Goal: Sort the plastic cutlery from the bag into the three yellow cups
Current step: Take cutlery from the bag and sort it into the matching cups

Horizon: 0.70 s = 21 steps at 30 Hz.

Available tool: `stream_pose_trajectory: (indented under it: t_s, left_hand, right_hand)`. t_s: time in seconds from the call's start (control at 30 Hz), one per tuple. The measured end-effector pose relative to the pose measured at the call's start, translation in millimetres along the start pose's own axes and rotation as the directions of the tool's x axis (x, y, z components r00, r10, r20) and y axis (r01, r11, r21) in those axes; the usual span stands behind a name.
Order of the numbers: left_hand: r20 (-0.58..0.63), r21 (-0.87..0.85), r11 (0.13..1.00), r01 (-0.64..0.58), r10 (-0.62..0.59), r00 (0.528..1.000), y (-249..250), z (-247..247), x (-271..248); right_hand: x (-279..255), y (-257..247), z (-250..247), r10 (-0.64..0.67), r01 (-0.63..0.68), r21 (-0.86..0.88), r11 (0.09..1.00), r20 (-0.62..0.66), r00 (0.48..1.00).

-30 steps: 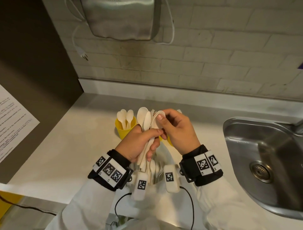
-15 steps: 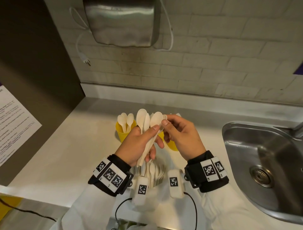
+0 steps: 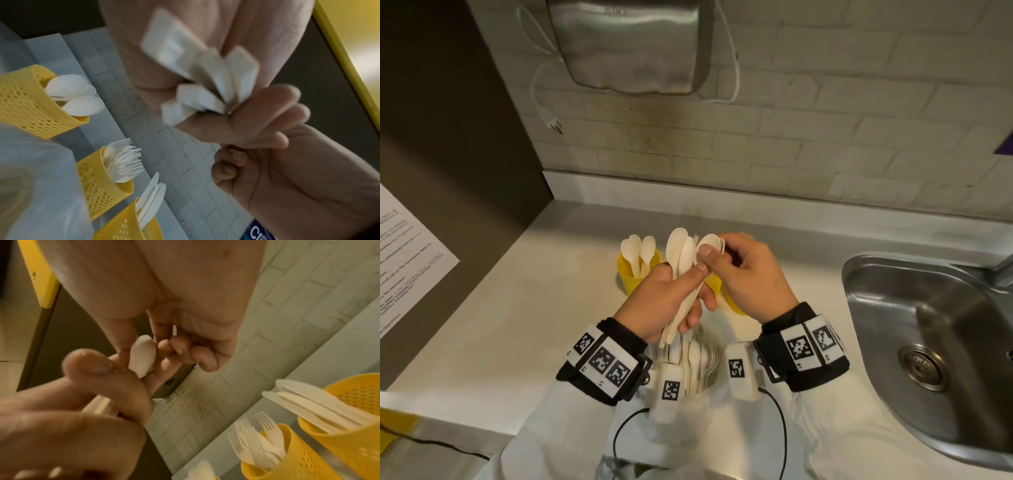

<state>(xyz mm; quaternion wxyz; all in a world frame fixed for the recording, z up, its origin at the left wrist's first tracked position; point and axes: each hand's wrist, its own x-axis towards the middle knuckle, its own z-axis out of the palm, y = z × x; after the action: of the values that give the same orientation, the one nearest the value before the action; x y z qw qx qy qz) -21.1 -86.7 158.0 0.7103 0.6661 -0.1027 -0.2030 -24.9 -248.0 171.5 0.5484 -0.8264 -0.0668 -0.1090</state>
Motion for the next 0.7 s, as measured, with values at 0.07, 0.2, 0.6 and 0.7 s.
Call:
stream_pose_trajectory:
  t_s: [0.07, 0.2, 0.6, 0.7]
  left_hand:
    - [0.032, 0.025, 1.0, -0.007, 0.006, 0.999, 1.7, -0.4, 2.6]
    - [0.078, 0.137, 0.99, -0.026, 0.016, 0.997, 5.2, -1.4, 9.3]
    - [-0.039, 0.43, 0.903, -0.019, 0.04, 0.998, 2.7, -23.8, 23.9]
    - [0.001, 0.42, 0.907, -0.039, 0.042, 0.999, 2.8, -26.6, 25.4]
  right_hand:
    - [3.7, 1.4, -1.8, 0.027, -0.026, 0.011, 1.0, -0.037, 0.999]
    - [10.6, 4.7, 0.4, 0.046, -0.051, -0.042, 0.998, -0.125, 0.991]
    - [16.6, -2.6, 13.7, 0.07, -0.065, -0.035, 0.997, 0.17, 0.983]
    - [20.8, -0.3, 14.9, 0.077, -0.073, -0.04, 0.997, 0.137, 0.987]
